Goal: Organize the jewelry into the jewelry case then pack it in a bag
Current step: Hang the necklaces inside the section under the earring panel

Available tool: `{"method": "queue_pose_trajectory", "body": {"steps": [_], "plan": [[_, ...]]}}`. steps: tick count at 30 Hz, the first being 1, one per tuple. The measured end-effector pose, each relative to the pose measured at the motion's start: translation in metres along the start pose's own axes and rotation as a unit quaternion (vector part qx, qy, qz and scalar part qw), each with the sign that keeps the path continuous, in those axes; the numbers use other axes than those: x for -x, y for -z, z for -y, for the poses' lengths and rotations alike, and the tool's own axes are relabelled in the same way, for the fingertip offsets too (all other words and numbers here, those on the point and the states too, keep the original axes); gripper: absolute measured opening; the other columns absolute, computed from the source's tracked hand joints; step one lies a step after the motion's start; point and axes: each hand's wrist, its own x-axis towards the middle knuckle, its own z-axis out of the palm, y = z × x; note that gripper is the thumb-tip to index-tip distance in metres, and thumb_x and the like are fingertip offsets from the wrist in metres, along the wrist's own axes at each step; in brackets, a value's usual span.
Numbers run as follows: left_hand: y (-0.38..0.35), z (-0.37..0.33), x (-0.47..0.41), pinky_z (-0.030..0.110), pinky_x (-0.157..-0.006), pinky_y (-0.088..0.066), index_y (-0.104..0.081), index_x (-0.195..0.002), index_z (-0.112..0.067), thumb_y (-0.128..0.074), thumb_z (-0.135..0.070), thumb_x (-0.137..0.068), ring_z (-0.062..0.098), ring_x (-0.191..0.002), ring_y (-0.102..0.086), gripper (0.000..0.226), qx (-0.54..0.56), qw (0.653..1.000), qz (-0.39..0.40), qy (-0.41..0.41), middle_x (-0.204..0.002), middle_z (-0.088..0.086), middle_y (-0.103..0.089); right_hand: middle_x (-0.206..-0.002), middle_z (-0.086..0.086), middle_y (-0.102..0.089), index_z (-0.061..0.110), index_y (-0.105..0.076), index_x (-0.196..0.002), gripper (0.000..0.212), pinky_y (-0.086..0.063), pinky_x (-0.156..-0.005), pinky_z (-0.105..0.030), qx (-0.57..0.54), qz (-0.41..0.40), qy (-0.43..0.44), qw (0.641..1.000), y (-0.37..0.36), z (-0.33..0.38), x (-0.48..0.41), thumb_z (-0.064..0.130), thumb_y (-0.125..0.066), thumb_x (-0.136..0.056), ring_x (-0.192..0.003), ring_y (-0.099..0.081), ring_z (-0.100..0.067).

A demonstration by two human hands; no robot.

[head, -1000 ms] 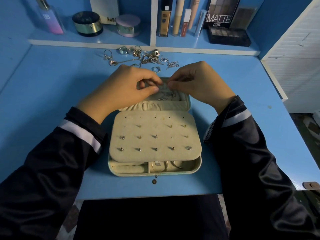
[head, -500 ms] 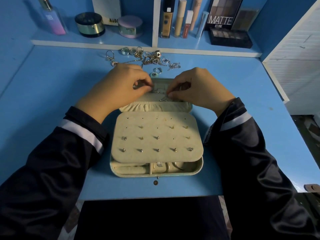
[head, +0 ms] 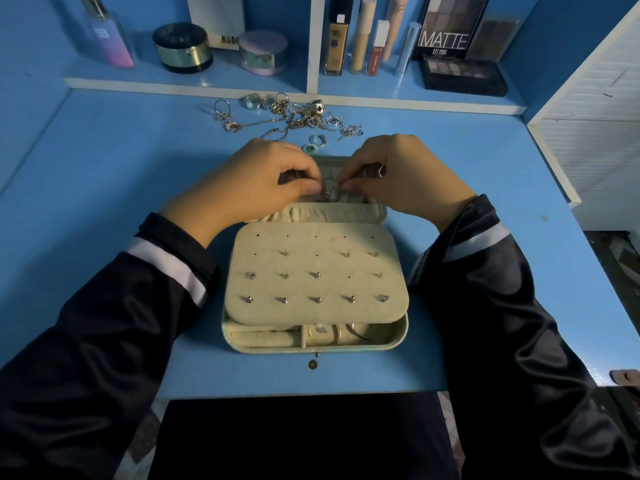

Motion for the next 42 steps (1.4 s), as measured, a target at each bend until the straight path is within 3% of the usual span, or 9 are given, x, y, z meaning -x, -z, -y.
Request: {"method": "queue_pose_trajectory", "body": {"steps": [2, 12, 22, 25, 28, 33, 37, 42], "plan": [[0.000, 0.001, 0.000, 0.006, -0.065, -0.032, -0.074, -0.097, -0.024, -0.067, -0.029, -0.091, -0.010, -0.078, -0.053, 0.011, -0.009, 1.000, 0.001, 0.007, -0.088, -0.019, -0.062, -0.082, 0.005, -0.061, 0.013, -0.076, -0.088, 0.008, -0.036, -0.064, -0.005, 0.011, -0.010, -0.008, 1.000, 0.000, -0.002, -0.001, 0.011, -0.076, -0.081, -0.067, -0.051, 0.000], [-0.003, -0.012, 0.000, 0.004, -0.055, -0.032, -0.074, -0.094, -0.020, -0.065, -0.027, -0.093, -0.012, -0.062, -0.050, 0.012, 0.020, 0.997, 0.067, 0.020, -0.079, -0.012, -0.062, -0.077, 0.013, -0.053, 0.012, -0.076, -0.090, 0.012, -0.036, -0.065, -0.005, 0.025, 0.021, 0.002, 0.999, -0.002, -0.001, -0.001, 0.005, -0.072, -0.081, -0.066, -0.048, 0.004], [0.006, -0.011, 0.004, 0.004, -0.048, -0.033, -0.073, -0.092, -0.020, -0.066, -0.027, -0.093, -0.010, -0.049, -0.049, 0.010, 0.005, 0.997, 0.049, 0.062, -0.065, -0.014, -0.057, -0.079, 0.009, -0.054, 0.010, -0.076, -0.089, 0.010, -0.035, -0.065, -0.005, 0.033, 0.015, 0.012, 0.999, -0.004, -0.002, -0.002, 0.004, -0.070, -0.084, -0.067, -0.047, 0.002], [0.006, -0.011, 0.004, 0.007, -0.047, -0.033, -0.073, -0.090, -0.019, -0.065, -0.028, -0.093, -0.006, -0.047, -0.048, 0.012, -0.001, 0.997, 0.045, 0.064, -0.060, -0.012, -0.055, -0.082, 0.007, -0.056, 0.012, -0.076, -0.089, 0.011, -0.036, -0.066, -0.004, 0.029, 0.037, 0.024, 0.999, -0.004, 0.002, -0.001, 0.004, -0.069, -0.084, -0.069, -0.048, 0.002], [0.008, -0.012, 0.005, 0.005, -0.049, -0.034, -0.072, -0.090, -0.020, -0.066, -0.025, -0.093, -0.012, -0.048, -0.048, 0.008, 0.002, 0.997, 0.029, 0.069, -0.054, -0.018, -0.052, -0.085, 0.004, -0.059, 0.013, -0.076, -0.090, 0.012, -0.035, -0.066, -0.004, 0.013, 0.060, 0.020, 0.998, 0.001, 0.004, 0.002, 0.006, -0.069, -0.085, -0.069, -0.049, 0.003], [0.008, -0.011, 0.005, 0.004, -0.048, -0.033, -0.073, -0.092, -0.022, -0.065, -0.026, -0.093, -0.012, -0.047, -0.048, 0.008, 0.006, 0.997, 0.037, 0.069, -0.060, -0.016, -0.053, -0.079, 0.012, -0.054, 0.011, -0.075, -0.091, 0.012, -0.033, -0.065, -0.003, 0.025, 0.037, 0.009, 0.999, 0.004, 0.001, 0.003, 0.004, -0.067, -0.087, -0.068, -0.047, 0.003], [0.004, -0.010, 0.004, 0.012, -0.050, -0.033, -0.071, -0.090, -0.025, -0.064, -0.031, -0.093, -0.004, -0.050, -0.048, 0.010, 0.007, 0.995, 0.081, 0.054, -0.067, -0.008, -0.059, -0.077, 0.019, -0.047, 0.011, -0.074, -0.091, 0.011, -0.033, -0.063, -0.002, 0.037, 0.059, 0.002, 0.998, -0.001, 0.004, 0.000, 0.006, -0.066, -0.088, -0.067, -0.045, 0.004], [0.002, -0.010, 0.002, 0.036, -0.063, -0.044, -0.063, -0.081, -0.038, -0.062, -0.034, -0.093, 0.013, -0.065, -0.054, 0.013, 0.017, 0.993, 0.100, 0.053, -0.075, -0.004, -0.062, -0.079, 0.018, -0.050, 0.013, -0.074, -0.091, 0.010, -0.033, -0.064, -0.003, 0.033, 0.090, 0.010, 0.995, -0.001, 0.004, 0.001, 0.008, -0.066, -0.088, -0.071, -0.046, 0.004]]}}
